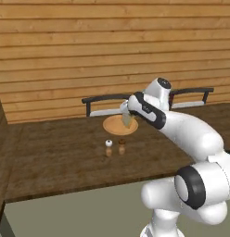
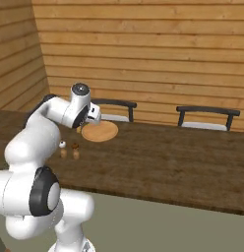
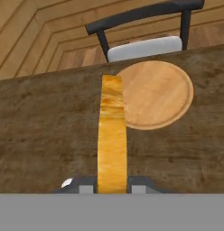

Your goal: Start the toaster. Once the lever pops up, take the bread to the plate on the dining counter.

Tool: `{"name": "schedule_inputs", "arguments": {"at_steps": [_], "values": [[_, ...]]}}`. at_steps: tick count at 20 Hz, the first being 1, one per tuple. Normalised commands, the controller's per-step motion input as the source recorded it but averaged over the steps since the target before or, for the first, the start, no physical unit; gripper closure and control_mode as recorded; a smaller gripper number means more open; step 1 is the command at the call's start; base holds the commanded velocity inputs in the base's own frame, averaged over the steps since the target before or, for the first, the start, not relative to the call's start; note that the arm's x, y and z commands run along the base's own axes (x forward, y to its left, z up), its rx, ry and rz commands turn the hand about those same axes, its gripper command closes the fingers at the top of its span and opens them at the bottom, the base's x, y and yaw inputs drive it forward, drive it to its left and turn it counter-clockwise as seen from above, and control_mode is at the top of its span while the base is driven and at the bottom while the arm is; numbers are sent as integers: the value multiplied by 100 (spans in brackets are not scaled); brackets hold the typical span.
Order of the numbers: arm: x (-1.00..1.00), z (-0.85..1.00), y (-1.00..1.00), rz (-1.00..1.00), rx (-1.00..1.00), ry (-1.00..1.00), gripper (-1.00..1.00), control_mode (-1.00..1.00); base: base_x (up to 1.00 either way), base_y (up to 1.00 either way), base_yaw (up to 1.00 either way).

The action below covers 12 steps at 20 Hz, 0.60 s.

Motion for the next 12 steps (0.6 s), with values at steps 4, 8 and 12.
{"name": "schedule_inputs", "arguments": {"at_steps": [4, 8, 12], "values": [[71, -24, 23, 0, 0, 4, 100, -100, 0, 0, 0], [62, -23, 15, 0, 0, 1, 100, -100, 0, 0, 0], [54, -22, 3, 0, 0, 0, 100, -100, 0, 0, 0]]}}
